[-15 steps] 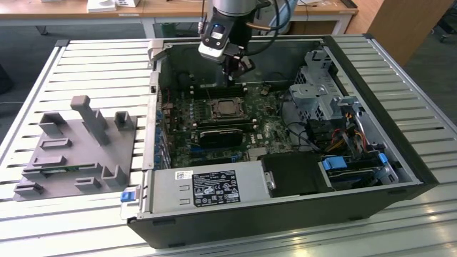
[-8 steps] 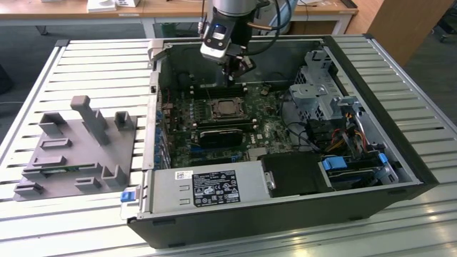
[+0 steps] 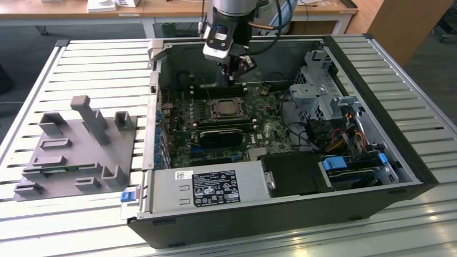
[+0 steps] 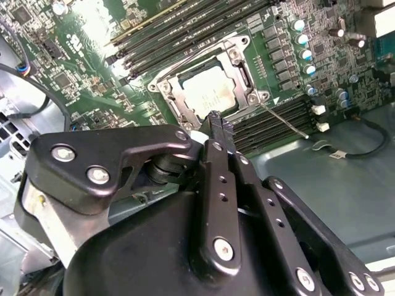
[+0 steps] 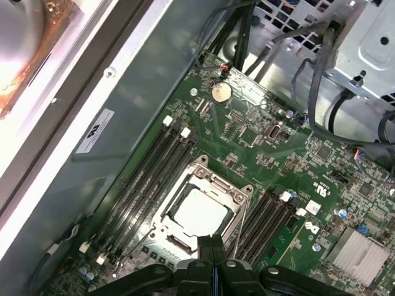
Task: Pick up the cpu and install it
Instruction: 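Install the first cpu locking lever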
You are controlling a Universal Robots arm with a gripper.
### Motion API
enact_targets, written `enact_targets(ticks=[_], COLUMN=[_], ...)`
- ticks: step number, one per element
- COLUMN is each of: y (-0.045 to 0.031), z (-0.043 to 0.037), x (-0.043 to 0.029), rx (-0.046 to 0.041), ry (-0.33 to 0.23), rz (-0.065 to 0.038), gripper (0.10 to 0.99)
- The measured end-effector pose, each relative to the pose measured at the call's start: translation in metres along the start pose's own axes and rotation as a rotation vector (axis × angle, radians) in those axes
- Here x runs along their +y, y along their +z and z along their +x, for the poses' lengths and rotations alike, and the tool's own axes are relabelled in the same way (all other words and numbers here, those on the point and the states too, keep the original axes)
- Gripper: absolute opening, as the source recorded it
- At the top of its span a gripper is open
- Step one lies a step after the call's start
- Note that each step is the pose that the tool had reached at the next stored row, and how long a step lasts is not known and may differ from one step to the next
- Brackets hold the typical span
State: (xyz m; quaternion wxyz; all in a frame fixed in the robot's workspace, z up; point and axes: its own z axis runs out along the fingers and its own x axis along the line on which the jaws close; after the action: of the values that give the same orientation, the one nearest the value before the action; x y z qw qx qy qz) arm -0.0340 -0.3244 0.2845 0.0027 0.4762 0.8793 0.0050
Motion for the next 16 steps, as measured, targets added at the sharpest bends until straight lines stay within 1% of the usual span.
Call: enact_targets(ticks=[16], y=[0.0], z=[0.0], x=[0.0], rx=[0.0015], ry=[-0.128], rz=[0.0], gripper=[0.106])
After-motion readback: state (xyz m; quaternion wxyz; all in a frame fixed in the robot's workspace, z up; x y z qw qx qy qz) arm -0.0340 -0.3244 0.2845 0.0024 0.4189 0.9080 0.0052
